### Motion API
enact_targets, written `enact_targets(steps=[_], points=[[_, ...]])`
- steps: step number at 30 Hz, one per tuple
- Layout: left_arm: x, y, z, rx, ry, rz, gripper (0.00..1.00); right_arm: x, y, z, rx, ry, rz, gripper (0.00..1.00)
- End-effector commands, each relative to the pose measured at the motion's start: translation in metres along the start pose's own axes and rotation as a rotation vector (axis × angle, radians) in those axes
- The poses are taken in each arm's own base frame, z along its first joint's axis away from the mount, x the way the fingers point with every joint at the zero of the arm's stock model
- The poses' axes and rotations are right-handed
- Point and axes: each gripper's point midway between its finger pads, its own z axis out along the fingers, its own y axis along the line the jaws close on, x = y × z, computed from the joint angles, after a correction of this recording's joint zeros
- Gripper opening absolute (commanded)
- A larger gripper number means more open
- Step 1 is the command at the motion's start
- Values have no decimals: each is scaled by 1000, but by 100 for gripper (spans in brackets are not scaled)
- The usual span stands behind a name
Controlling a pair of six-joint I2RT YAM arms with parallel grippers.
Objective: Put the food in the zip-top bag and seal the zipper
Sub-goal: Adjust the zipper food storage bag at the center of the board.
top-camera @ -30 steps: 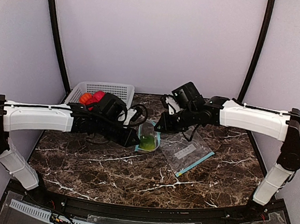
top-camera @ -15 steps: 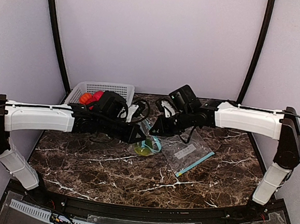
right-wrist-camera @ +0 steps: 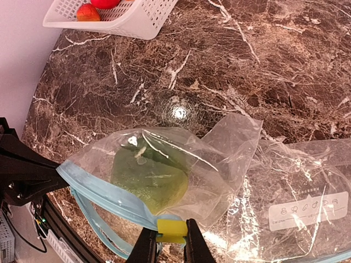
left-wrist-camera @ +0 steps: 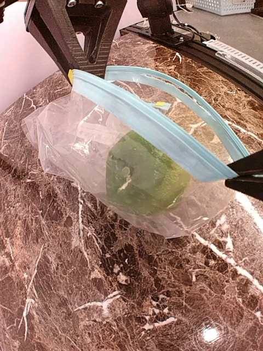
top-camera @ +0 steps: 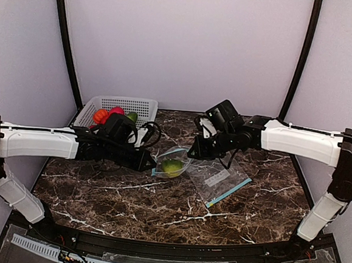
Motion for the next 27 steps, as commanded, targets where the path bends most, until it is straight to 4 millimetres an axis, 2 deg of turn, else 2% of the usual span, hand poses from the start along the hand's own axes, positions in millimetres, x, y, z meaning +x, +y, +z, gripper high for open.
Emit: enact_targets(steps=[1,4,6,8,10,11,12,14,19,27], points=[[14,2,-2,5,45,-19,1,4,3,5,-26,25,16,0],[12,2,1,4,41,-17,5,6,13,10,-74,35,24,0],[11,3,4,1,40,-15,17,7,18,12,-98,41,28,0],[12,4,8,-1,46,-11,33,8,20,14,-107,46,31,0],[14,4,13,-4,58,-8,73,9,21,15,-109,49,32,0],[14,3,15,0,59,-4,80,8,21,15,-111,48,32,0],[15,4,17,0,65,-1,93,8,22,15,-112,49,31,0],[15,1,22,5,62,19,98,9,21,16,-110,50,32,0],[6,-15,30,19,18,58,99,6,23,15,-113,41,35,0],[-18,1,44,-78,-101,-8,99,8,24,17,-120,45,33,0]])
